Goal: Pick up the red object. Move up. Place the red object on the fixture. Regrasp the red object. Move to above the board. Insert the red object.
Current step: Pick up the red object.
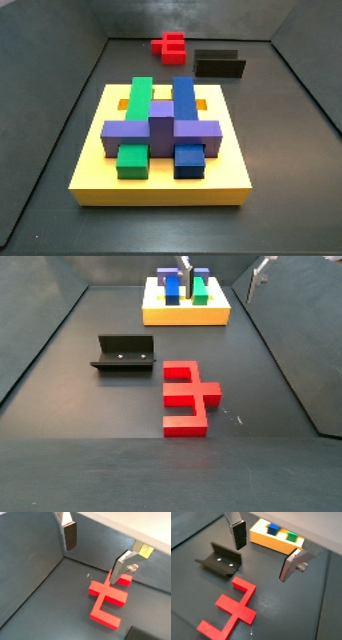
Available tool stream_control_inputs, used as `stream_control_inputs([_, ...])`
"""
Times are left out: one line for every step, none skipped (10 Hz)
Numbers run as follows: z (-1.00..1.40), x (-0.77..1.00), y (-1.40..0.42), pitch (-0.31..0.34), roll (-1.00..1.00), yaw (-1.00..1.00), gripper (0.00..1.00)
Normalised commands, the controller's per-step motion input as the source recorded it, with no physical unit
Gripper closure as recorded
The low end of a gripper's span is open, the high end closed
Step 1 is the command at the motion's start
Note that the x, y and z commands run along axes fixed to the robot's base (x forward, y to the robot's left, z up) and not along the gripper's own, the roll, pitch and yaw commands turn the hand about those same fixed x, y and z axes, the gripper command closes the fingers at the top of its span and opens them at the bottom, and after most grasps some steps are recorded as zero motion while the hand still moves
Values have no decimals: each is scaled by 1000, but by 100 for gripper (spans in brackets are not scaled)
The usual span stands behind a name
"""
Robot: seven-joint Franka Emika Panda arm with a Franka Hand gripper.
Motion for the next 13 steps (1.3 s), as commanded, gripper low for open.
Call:
stream_control_inputs([-371,0,260,59,-6,-769,0])
stream_control_inputs([-463,23,243,124,0,-800,0])
stream_control_inputs([-437,49,214,119,0,-834,0])
stream_control_inputs([-409,51,220,104,0,-829,0])
stream_control_inputs([-343,86,191,70,0,-846,0])
stream_control_inputs([-286,137,140,41,-3,-886,0])
stream_control_inputs([-263,186,86,13,-74,-877,0])
stream_control_inputs([-254,203,51,0,-116,-869,0])
stream_control_inputs([-289,211,0,0,-146,-906,0])
stream_control_inputs([-269,120,0,0,-161,-903,0])
stream_control_inputs([-257,103,0,-26,-211,-846,0])
stream_control_inputs([-331,91,3,-27,-327,-729,0])
stream_control_inputs([-280,11,60,-107,-381,-626,0])
